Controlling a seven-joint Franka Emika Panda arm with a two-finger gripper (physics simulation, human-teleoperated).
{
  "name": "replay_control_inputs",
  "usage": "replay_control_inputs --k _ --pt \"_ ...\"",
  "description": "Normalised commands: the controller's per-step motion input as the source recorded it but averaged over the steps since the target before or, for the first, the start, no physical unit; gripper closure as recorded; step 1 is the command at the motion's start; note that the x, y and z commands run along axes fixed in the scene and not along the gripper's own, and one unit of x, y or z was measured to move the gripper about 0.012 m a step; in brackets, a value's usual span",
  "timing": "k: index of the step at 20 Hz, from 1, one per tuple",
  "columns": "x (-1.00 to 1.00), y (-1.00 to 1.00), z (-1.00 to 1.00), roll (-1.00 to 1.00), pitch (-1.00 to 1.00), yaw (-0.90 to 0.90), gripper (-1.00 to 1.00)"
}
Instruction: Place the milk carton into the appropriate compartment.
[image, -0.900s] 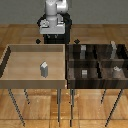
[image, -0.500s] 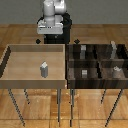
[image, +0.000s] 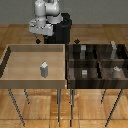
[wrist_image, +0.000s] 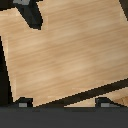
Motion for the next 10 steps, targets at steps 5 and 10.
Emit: replay_control_inputs --k 5,10 --pt "0.0 0.0 -0.2 0.0 0.0 -0.26 -1.0" --pt "0.0 0.0 -0.4 0.0 0.0 0.0 -1.0"
